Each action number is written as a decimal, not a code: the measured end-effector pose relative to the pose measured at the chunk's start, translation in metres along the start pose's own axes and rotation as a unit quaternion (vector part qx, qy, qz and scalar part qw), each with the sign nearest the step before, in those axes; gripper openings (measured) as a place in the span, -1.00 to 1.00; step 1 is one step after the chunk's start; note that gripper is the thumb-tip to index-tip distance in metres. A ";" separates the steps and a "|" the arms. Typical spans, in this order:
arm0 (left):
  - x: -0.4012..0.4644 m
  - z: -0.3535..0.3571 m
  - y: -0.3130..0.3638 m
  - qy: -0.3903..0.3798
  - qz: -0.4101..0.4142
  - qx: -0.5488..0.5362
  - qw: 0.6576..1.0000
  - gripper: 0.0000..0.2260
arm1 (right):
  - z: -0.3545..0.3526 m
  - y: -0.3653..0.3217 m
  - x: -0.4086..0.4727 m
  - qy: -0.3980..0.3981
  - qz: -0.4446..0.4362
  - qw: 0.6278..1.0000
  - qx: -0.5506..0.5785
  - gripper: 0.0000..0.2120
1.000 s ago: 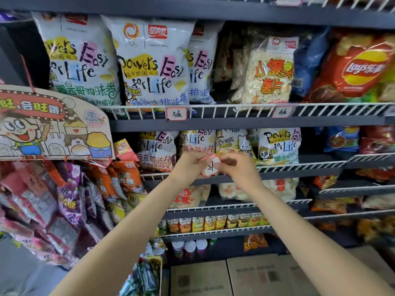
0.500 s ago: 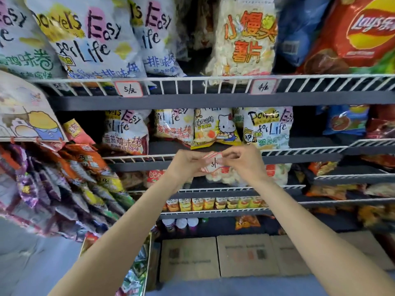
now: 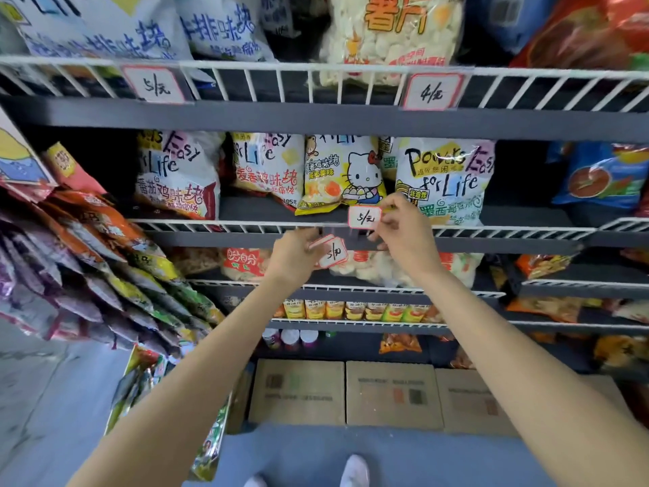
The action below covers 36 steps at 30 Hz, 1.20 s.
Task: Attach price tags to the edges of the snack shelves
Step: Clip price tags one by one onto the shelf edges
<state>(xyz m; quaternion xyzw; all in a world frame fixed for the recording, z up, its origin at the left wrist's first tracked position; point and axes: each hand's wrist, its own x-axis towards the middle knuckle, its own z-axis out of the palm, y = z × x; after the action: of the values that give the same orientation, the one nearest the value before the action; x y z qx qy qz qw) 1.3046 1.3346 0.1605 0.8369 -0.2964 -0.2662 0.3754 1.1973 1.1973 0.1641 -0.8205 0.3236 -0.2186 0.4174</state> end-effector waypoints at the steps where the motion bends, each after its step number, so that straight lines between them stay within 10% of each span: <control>1: 0.000 0.002 0.002 0.001 -0.002 0.002 1.000 -0.69 | 0.001 0.000 0.002 -0.001 -0.012 1.000 -0.014 -0.82; 25: 0.001 -0.001 -0.020 -0.017 0.068 0.141 0.987 -0.59 | 0.030 0.007 0.006 0.076 -0.244 0.922 -0.290 -0.97; 36: 0.004 -0.002 -0.020 -0.024 0.072 0.159 0.984 -0.58 | 0.034 0.005 -0.005 0.045 -0.280 0.860 -0.425 -0.57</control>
<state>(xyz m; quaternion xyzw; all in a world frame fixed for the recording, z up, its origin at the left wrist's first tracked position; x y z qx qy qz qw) 1.3145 1.3437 0.1455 0.8558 -0.4033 -0.2076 0.2488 1.2139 1.2169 0.1402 -0.9635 0.1603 -0.2041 -0.0654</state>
